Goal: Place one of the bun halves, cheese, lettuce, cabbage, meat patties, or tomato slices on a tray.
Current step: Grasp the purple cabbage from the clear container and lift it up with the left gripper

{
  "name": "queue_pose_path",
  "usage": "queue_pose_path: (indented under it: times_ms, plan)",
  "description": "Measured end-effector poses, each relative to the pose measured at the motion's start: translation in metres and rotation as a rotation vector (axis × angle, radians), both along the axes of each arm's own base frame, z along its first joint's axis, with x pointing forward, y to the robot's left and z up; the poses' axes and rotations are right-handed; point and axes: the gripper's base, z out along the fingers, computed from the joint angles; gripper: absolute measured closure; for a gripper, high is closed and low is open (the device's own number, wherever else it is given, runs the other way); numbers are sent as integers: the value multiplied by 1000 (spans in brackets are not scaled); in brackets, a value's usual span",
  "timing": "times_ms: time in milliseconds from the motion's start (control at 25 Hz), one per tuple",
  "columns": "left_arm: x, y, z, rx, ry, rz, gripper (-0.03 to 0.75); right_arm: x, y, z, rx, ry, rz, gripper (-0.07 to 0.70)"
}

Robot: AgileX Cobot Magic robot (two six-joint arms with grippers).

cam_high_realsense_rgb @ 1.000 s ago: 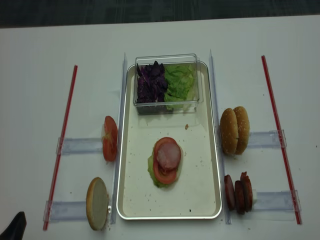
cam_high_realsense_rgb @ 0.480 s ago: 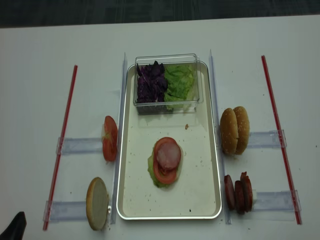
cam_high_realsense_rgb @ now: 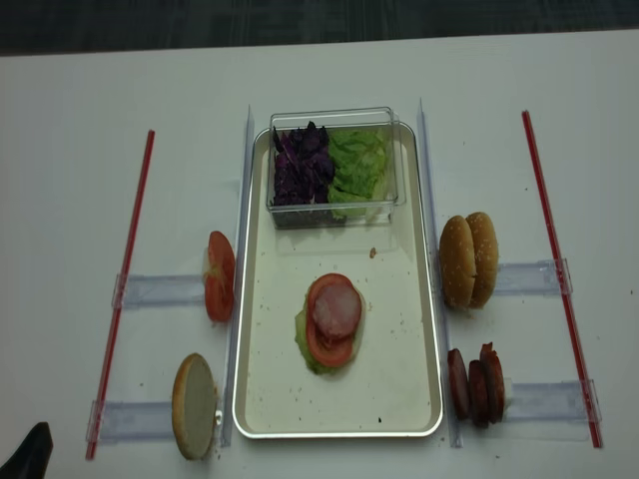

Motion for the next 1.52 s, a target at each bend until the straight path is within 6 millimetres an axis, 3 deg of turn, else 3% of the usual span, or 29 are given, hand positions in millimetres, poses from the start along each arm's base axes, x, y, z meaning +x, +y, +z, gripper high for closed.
queue_pose_path:
  times_ms: [200, 640, 880, 1520]
  plan:
    - [5, 0, 3, -5, 101, 3, 97, 0, 0, 0, 0, 0, 0, -60]
    - [70, -3, -5, -73, 567, -10, 97, 0, 0, 0, 0, 0, 0, -60]
    - [94, -3, -16, -69, 720, -17, 97, 0, 0, 0, 1, 0, 1, -60]
    - [101, 1, -20, -30, 766, -5, 97, 0, 0, 0, 1, -2, 1, -60]
